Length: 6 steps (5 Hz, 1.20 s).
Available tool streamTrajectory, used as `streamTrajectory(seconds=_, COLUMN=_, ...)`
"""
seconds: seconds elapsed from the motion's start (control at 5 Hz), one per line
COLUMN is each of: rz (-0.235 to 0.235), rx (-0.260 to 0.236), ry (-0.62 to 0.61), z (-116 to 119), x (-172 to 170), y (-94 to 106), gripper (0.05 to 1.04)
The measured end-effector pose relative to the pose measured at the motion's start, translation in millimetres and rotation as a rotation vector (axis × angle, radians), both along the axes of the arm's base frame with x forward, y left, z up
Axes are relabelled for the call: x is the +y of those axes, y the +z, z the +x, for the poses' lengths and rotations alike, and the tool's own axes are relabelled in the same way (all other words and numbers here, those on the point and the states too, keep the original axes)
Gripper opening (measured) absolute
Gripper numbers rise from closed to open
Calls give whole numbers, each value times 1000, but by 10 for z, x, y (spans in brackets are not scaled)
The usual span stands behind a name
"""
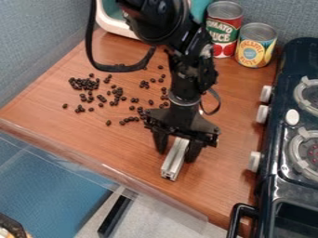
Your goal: Sweep into pile
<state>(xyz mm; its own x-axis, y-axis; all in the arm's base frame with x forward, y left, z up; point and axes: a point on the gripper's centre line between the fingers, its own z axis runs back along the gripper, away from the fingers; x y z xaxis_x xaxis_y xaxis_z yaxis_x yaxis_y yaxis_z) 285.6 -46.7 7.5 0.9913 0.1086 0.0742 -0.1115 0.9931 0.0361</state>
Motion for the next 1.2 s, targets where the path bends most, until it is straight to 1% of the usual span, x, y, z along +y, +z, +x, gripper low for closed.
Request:
streamTrajectory(seconds=0.2, rz=-7, rx=7, ry=-4, z=-9, x=1, y=3, gripper=418)
streamTrajectory(seconds=0.4, rz=-85, rx=3, ry=39, z=-35, x=55, y=208, gripper=387)
streamTrajectory(seconds=0.6, rz=-197, rx=-34, ry=108, z=89, x=136, y=698, gripper=387)
streamTrajectory(seconds=0.8, rz=-301, rx=-93, ry=233, z=247, x=473, y=1151, gripper=387)
streamTrajectory(seconds=1.0, rz=-309, rx=-130, ry=380, z=244, x=999, y=1299, gripper=387)
streamTrajectory(seconds=1.2, rz=-233, rx=-132, ry=499, z=90, x=1457, y=1217, gripper=387)
